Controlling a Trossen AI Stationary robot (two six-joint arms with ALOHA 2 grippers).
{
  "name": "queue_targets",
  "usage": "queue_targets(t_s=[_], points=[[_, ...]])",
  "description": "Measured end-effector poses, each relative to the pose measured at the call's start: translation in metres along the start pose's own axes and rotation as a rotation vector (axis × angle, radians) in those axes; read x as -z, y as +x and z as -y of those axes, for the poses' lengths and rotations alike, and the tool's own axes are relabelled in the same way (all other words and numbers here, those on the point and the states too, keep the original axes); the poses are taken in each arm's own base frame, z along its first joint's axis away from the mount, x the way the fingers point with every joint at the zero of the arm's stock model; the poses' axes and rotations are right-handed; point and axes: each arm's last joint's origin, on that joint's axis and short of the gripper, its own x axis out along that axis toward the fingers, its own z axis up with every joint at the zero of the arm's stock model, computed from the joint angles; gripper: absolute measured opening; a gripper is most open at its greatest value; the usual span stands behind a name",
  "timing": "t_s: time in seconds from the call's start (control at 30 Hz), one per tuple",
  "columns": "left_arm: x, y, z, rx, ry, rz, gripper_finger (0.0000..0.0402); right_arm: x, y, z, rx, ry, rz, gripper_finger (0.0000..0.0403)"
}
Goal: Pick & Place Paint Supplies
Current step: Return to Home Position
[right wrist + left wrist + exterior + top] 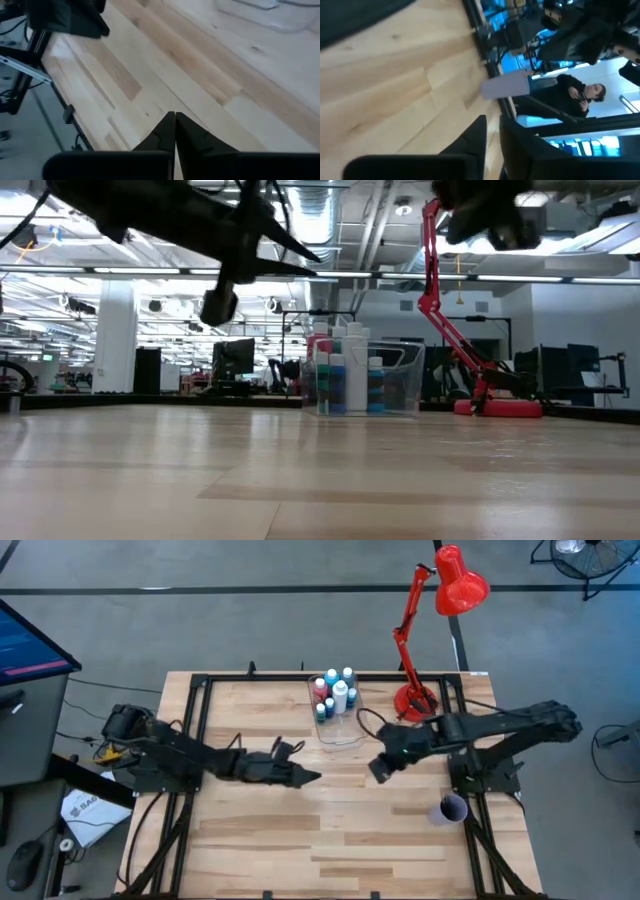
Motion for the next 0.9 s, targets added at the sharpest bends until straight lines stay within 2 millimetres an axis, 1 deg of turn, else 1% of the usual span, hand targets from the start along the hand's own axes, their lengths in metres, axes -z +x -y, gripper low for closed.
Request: queue_targets(t_s=[0.07,0.13,0.17,0.2,0.27,0.33,0.43,0.5,0.57,0.63,0.73,0.9], points=[[-0.002,0.008,-0.002,-0.001,-0.028,-0.035,0.0030,-0.005,0.011,0.006,-0.045,0.011,-0.010,0.0001],[-0.003,0.009,-0.006,-0.017,-0.058,-0.043,0.0010,-0.012,0.019,0.012,-0.083,0.036,0.013,0.0001],[-0.003,0.010,-0.007,-0.014,-0.071,-0.039,0.0005,-0.012,0.020,0.019,-0.090,0.049,0.018,0.0001],[-0.004,0.011,-0.007,-0.014,-0.086,-0.036,0.0003,-0.012,0.021,0.026,-0.104,0.064,0.017,0.0001],[-0.008,0.010,-0.009,-0.020,-0.115,-0.035,0.0001,-0.015,0.024,0.036,-0.196,0.106,0.038,0.0000],[-0.013,0.012,-0.008,-0.009,-0.152,-0.019,0.0000,-0.011,0.027,0.052,-0.272,0.160,0.045,0.0000],[-0.023,0.014,-0.013,-0.019,-0.204,-0.001,0.0000,-0.009,0.027,0.071,-0.384,0.242,0.119,0.0000],[-0.032,0.016,-0.016,-0.027,-0.221,0.027,0.0000,-0.007,0.027,0.081,-0.409,0.291,0.148,0.0000],[-0.041,0.017,-0.020,-0.035,-0.236,0.049,0.0000,-0.004,0.030,0.091,-0.381,0.316,0.150,0.0000],[-0.048,0.019,-0.024,-0.049,-0.254,0.065,0.0000,-0.004,0.032,0.094,-0.368,0.328,0.157,0.0000],[-0.051,0.025,-0.036,-0.094,-0.293,0.061,0.0000,-0.007,0.034,0.095,-0.350,0.346,0.198,0.0000],[-0.048,0.048,-0.049,-0.140,-0.321,0.022,0.0000,-0.011,0.045,0.099,-0.302,0.356,0.204,0.0000]])
